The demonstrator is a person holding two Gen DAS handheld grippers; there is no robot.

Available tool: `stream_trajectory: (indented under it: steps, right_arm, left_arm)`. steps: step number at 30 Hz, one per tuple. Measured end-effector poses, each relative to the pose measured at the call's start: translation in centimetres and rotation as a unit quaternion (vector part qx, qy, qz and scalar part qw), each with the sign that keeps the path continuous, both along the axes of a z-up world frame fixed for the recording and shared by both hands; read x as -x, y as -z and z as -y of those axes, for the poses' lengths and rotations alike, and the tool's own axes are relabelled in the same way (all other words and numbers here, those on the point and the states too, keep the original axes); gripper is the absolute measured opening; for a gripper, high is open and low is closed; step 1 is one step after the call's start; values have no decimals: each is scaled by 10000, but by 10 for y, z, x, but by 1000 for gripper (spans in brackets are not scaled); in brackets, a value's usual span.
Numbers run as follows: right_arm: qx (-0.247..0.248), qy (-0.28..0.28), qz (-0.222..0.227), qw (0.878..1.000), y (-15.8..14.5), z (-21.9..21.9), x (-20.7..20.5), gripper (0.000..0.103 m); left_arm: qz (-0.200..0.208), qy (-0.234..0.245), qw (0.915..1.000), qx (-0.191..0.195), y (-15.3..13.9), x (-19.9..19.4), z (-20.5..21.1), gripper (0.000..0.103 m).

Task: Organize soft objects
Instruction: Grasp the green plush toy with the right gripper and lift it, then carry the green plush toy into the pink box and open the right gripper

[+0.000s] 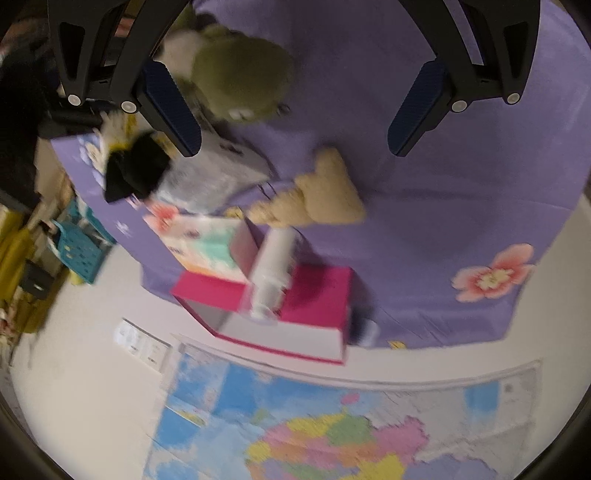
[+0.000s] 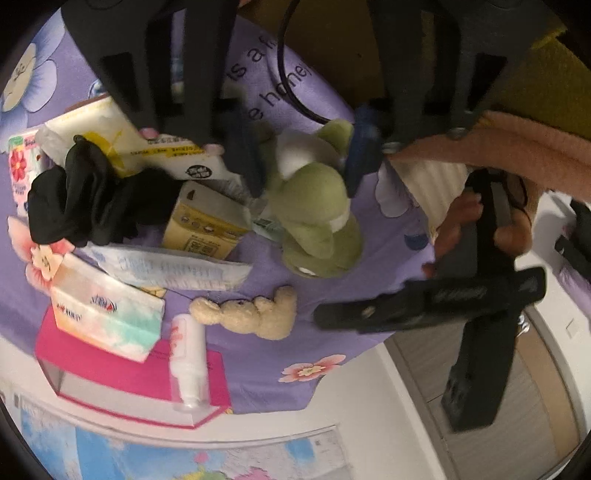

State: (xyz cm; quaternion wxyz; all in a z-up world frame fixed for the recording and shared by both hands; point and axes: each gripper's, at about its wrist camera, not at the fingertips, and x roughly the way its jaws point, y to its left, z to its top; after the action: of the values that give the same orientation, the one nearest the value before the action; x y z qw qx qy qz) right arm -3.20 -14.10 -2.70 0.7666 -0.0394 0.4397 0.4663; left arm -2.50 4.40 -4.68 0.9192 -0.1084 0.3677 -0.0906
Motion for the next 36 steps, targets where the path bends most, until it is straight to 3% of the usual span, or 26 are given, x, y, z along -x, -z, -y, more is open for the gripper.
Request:
stream_trajectory:
  steps: [7,10,13,19,23,29,36]
  right_arm:
    - [-428,74,-273,9987,-6,6,-16,39]
    - [-494,108,-375,9980,-10,6,-20,38]
    - [-614,175,-501,9967,-12,9,-25,37]
    - [-923,262,-579,9937,-21,15,-33,36]
    - [-1042,238,-441,9933,-36,12,-35,36]
    - [-1336,116,-226,9907,-72,10,-41,36]
    - [-1575,94,408,9866,-129,2,-70,36]
  left_arm:
    - [-316,1068,9925,513,21,3,10,102]
    - [-431,1296,9861,947,27,1,9,99]
    - [-478,1412,9798,1329,29,1,5,88]
    - [-472,1519,9741,1605,20,7,1,88]
    - [-222,1374,9779,1559,2,10,-4,88]
    - [477,1222,9825,1319,-47,8,-13,88]
    - [1212,1142,9822,870,-102,-17,-18,88]
